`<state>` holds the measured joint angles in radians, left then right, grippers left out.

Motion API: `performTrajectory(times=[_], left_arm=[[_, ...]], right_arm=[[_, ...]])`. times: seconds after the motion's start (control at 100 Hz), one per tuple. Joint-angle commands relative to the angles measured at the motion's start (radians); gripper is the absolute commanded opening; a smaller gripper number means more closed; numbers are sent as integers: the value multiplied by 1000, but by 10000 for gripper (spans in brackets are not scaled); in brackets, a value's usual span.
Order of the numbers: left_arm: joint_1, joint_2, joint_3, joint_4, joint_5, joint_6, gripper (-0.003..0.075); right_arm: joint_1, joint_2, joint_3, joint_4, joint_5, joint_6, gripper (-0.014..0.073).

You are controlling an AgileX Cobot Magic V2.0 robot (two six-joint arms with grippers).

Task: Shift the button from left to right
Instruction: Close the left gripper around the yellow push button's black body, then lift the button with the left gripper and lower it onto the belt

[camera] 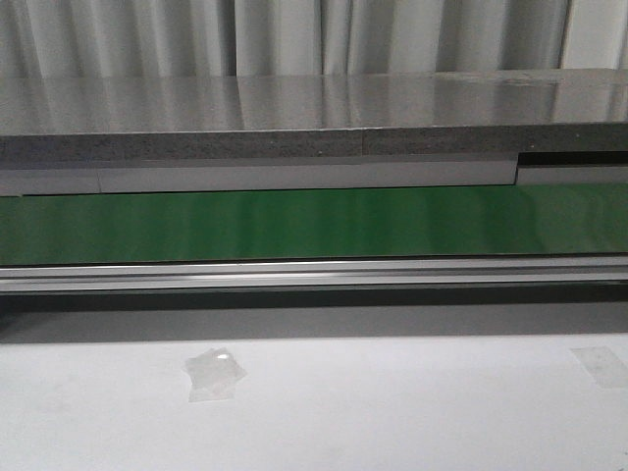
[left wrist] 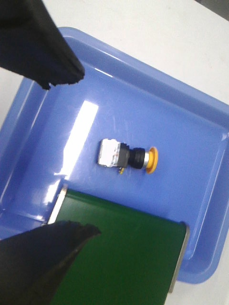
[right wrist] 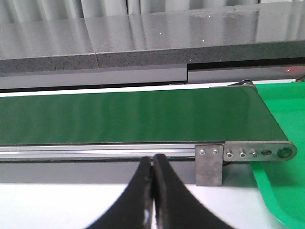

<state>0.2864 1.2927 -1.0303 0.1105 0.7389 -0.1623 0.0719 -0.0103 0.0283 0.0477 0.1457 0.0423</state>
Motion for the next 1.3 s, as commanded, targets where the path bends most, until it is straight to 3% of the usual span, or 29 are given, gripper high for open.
performTrajectory(times=[0.0,0.52,1.29], left_arm=[[13,61,-72,5,-86,-10,565],[13,509,-342,0,-98,-10,565],[21,703,-352,-4,-121,-10,556]], right_arm=[[3,-18,-16,-10,-82,-5,-67],[3,-18,-16,-10,-82,-5,-67],[3,-18,-16,-10,-82,-5,-67]])
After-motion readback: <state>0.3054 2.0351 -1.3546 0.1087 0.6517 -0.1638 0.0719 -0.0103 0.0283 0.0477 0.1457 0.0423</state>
